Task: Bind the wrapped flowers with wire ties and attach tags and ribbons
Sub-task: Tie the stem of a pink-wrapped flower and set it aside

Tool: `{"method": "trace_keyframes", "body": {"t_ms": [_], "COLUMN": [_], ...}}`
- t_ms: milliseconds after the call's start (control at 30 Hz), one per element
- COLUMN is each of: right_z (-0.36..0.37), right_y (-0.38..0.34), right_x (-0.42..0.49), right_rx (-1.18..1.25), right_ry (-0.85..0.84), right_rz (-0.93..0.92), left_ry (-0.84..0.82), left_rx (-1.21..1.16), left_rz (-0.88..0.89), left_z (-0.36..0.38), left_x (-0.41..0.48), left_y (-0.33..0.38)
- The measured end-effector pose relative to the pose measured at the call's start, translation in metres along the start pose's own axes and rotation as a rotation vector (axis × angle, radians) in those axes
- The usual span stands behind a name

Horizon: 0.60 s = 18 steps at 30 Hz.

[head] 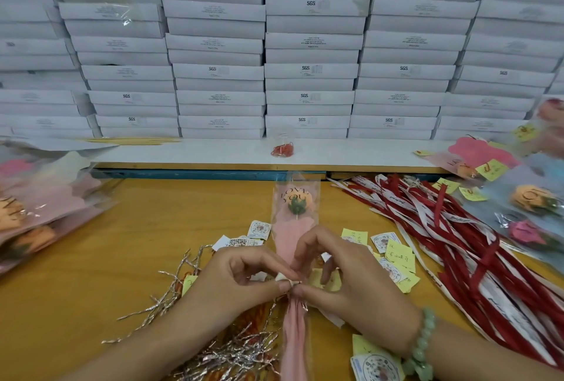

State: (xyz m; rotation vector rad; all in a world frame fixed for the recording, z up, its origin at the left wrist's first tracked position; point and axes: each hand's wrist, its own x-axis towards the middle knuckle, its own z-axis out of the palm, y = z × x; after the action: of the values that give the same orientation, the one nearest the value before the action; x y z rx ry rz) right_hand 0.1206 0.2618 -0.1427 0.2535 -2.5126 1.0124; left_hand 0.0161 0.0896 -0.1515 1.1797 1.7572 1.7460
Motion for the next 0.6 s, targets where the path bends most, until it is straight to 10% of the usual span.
{"method": "trace_keyframes", "body": {"t_ms": [600], "right_z": [0.0057], "right_y": [-0.0092], "right_x": [0.0019], "right_rx": [-0.188], "right_ry": [-0.16], "right_rz": [0.094], "left_ry": [0.006], "left_rx": [0.024], "left_rz": [0.045], "left_z": [0.0031], "left_x": [0.0015], "left_y": [-0.0033]}}
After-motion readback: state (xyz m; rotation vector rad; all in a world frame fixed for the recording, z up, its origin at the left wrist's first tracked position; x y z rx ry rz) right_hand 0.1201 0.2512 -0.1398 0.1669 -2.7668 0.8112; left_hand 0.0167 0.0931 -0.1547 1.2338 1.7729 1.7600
